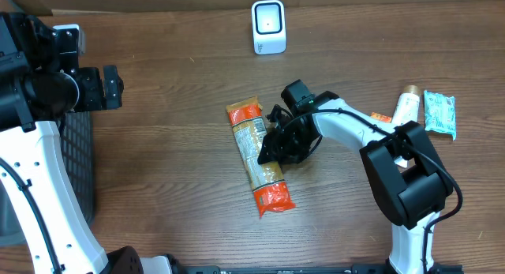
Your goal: Scan the item barcode
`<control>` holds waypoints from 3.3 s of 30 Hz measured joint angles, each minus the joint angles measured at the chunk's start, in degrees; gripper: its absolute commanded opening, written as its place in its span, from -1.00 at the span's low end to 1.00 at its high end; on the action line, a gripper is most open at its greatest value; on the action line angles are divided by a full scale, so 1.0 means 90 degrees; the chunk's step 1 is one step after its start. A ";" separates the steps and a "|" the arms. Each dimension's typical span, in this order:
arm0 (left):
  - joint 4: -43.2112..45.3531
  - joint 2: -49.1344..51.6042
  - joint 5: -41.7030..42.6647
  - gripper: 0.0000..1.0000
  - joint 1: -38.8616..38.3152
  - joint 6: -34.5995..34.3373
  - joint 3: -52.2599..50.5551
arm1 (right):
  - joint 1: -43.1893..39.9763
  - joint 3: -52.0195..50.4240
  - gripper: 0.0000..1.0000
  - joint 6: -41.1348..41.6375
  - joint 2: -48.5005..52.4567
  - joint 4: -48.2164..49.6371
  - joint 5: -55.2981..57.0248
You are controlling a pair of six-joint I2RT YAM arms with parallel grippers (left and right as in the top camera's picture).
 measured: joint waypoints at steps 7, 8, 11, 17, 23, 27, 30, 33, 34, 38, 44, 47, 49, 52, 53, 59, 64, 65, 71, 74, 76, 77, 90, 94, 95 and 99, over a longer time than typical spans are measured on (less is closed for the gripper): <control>0.0000 0.0000 0.0000 0.99 0.0000 0.0000 0.0000 | 0.0092 -0.0226 -0.92 0.0872 -0.0005 0.0719 -0.0374; 0.0000 0.0000 0.0000 0.99 0.0000 0.0000 0.0000 | 0.0095 -0.0236 -0.92 0.0918 -0.0002 0.0770 -0.0403; 0.0000 0.0000 0.0000 0.99 0.0000 0.0000 0.0000 | 0.0097 -0.0243 -0.92 0.1010 -0.0005 0.0857 -0.0423; 0.0000 0.0000 0.0000 0.99 0.0000 0.0000 0.0000 | 0.0104 0.0121 -0.93 0.0988 -0.0270 -0.0219 0.0408; 0.0000 0.0000 0.0000 0.99 0.0000 0.0000 0.0000 | 0.0262 0.1275 -0.93 0.1030 -0.0767 -0.2280 0.2837; 0.0000 0.0000 0.0000 0.99 0.0000 0.0000 0.0000 | 0.0612 0.1651 -0.93 0.1039 -0.0916 -0.2557 0.4374; 0.0000 0.0000 0.0000 0.99 0.0000 0.0000 0.0000 | 0.1035 0.1685 -0.93 0.1083 -0.0882 -0.2669 0.5340; 0.0000 0.0000 0.0002 0.99 0.0000 0.0000 0.0000 | 0.1421 0.1685 -0.93 0.1105 -0.0624 -0.2650 0.5870; 0.0000 0.0000 0.0000 0.99 0.0000 0.0000 0.0000 | 0.1518 0.1685 -0.93 0.1107 -0.0503 -0.2625 0.5969; 0.0000 0.0000 0.0000 0.99 0.0000 0.0000 0.0000 | 0.1906 0.1685 -0.71 0.1107 0.0034 -0.2606 0.6237; 0.0000 0.0000 0.0000 0.99 0.0000 0.0000 0.0000 | 0.2596 0.1690 -0.49 0.1137 0.0083 -0.2472 0.6487; 0.0000 0.0000 0.0000 0.99 0.0000 0.0000 -0.0002 | 0.2934 0.1702 -0.05 0.1134 0.0083 -0.2412 0.6428; 0.0000 0.0000 0.0000 0.99 0.0000 0.0000 0.0000 | 0.3109 0.1710 0.30 0.1188 0.0083 -0.2399 0.6370; 0.0000 0.0000 0.0002 0.99 0.0000 0.0000 0.0000 | 0.3133 0.1719 0.46 0.1144 0.0083 -0.2407 0.6341; 0.0000 0.0000 0.0000 0.99 0.0000 0.0000 0.0000 | 0.3082 0.1719 0.49 0.1141 0.0083 -0.2412 0.6322; 0.0000 0.0000 0.0000 0.99 0.0000 0.0000 0.0000 | 0.2652 0.1719 0.54 0.0702 0.0083 -0.2499 0.6037; 0.0000 0.0000 0.0000 0.99 0.0000 0.0000 0.0000 | 0.2659 0.1719 0.57 0.0180 0.0083 -0.2259 0.5729; 0.0000 0.0000 0.0002 0.99 0.0000 0.0000 0.0000 | 0.2713 0.1719 0.57 0.0121 0.0083 -0.2178 0.5697; 0.0000 0.0000 0.0000 0.99 0.0000 0.0000 0.0000 | 0.3016 0.1688 0.57 -0.0211 0.0083 -0.1581 0.5574; 0.0000 0.0000 0.0000 0.99 0.0000 0.0000 -0.0002 | 0.2992 0.1472 0.58 -0.0316 0.0083 -0.1477 0.5710; 0.0000 0.0000 0.0000 1.00 0.0000 0.0000 0.0000 | 0.2943 0.1229 0.59 -0.0355 0.0083 -0.1479 0.5935; 0.0000 0.0000 0.0000 1.00 0.0000 0.0000 0.0000 | 0.2914 0.1124 0.59 -0.0386 0.0083 -0.1472 0.6040; 0.0000 0.0000 0.0000 0.99 0.0000 0.0000 0.0000 | 0.2681 0.0610 -0.41 -0.0551 -0.0036 -0.1338 0.6630; 0.0000 0.0000 0.0000 0.99 0.0000 0.0000 0.0000 | 0.2531 0.0612 -0.92 -0.0583 -0.0155 -0.1384 0.6615; 0.0000 0.0000 0.0000 0.99 0.0000 0.0000 0.0000 | 0.2482 0.0612 -0.93 -0.0583 -0.0192 -0.1384 0.6584; 0.0000 0.0000 0.0000 0.99 0.0000 0.0000 0.0000 | 0.2140 0.0736 -0.93 -0.0597 -0.0248 -0.1557 0.6217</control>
